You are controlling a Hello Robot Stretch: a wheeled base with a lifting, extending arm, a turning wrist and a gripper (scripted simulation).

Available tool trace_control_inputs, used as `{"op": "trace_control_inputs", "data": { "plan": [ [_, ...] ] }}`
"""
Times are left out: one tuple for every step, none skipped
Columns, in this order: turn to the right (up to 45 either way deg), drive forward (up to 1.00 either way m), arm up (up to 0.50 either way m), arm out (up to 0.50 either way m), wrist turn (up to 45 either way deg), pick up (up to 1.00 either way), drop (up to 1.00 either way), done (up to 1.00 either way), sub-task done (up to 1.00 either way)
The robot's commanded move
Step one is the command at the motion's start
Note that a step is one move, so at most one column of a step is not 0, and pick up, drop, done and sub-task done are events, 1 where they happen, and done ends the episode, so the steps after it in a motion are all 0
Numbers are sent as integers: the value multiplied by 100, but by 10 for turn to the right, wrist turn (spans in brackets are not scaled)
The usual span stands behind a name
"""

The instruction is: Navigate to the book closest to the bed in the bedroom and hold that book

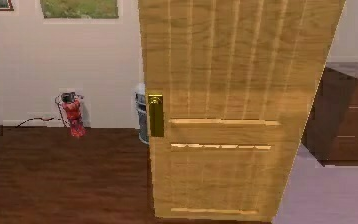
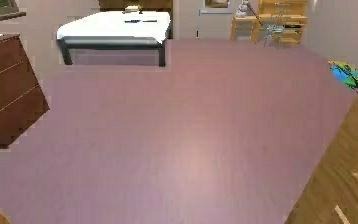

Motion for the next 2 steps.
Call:
{"op": "trace_control_inputs", "data": {
  "plan": [
    [450,0,0,0,0,0,0,0,0],
    [120,0,0,0,0,0,0,0,0]
  ]
}}
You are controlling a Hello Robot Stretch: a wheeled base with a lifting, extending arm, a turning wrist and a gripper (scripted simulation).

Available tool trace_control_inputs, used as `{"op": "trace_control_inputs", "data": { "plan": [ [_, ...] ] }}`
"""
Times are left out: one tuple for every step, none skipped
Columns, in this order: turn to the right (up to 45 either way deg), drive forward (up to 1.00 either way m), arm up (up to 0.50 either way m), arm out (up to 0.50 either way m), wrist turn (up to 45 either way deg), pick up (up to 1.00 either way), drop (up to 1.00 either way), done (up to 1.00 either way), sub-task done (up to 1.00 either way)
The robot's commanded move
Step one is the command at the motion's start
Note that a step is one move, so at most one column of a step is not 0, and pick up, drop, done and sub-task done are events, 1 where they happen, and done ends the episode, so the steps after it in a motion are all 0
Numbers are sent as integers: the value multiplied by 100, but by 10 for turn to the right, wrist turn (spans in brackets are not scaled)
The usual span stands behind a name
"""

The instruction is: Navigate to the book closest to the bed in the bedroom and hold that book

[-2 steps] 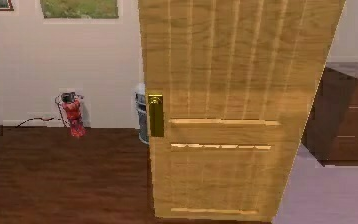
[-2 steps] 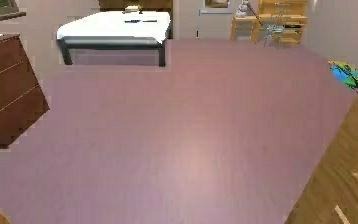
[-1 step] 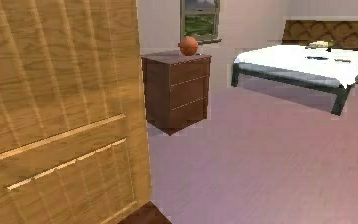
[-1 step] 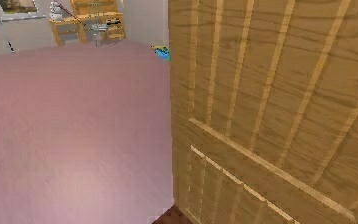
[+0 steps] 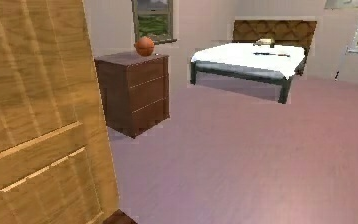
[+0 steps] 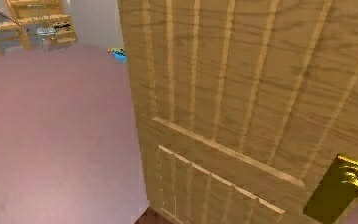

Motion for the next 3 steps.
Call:
{"op": "trace_control_inputs", "data": {
  "plan": [
    [0,15,0,0,0,0,0,0,0],
    [450,0,0,0,0,0,0,0,0],
    [150,0,0,0,0,0,0,0,0]
  ]
}}
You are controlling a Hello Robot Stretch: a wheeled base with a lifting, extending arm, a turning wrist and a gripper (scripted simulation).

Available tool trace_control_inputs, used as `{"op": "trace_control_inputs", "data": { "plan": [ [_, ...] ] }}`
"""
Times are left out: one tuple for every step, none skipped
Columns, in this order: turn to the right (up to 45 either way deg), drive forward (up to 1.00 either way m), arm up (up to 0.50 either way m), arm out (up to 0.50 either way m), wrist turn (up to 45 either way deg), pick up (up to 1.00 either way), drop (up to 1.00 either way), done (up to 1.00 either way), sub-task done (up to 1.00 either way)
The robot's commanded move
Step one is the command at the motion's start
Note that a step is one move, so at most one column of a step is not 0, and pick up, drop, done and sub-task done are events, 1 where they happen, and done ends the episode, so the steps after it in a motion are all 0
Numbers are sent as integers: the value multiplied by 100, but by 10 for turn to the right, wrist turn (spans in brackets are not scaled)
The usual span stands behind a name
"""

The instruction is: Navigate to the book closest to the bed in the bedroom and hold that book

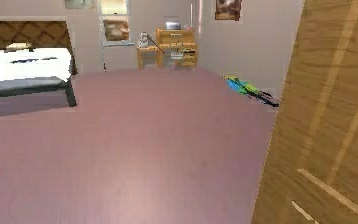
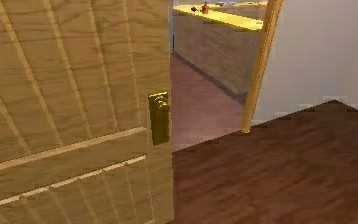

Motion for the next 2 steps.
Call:
{"op": "trace_control_inputs", "data": {
  "plan": [
    [0,80,0,0,0,0,0,0,0],
    [300,0,0,0,0,0,0,0,0]
  ]
}}
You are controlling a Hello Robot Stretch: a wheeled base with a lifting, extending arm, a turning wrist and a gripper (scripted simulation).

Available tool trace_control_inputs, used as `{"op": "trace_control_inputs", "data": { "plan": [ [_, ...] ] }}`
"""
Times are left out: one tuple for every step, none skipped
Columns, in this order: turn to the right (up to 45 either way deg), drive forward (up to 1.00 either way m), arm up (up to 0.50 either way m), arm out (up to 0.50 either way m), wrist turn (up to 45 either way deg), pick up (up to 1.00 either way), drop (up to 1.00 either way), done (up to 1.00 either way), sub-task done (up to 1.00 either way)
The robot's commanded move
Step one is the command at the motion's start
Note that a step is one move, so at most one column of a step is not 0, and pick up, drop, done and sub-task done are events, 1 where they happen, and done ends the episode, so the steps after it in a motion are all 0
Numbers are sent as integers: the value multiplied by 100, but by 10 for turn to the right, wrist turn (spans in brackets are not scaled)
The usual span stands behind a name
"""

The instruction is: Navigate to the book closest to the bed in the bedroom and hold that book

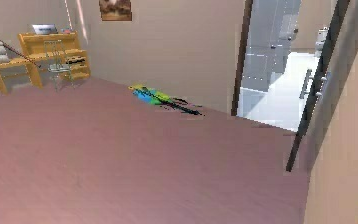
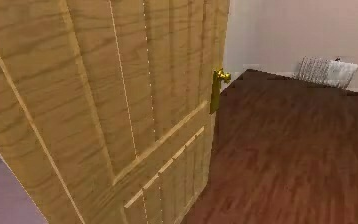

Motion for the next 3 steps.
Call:
{"op": "trace_control_inputs", "data": {
  "plan": [
    [0,35,0,0,0,0,0,0,0],
    [240,0,0,0,0,0,0,0,0],
    [0,100,0,0,0,0,0,0,0]
  ]
}}
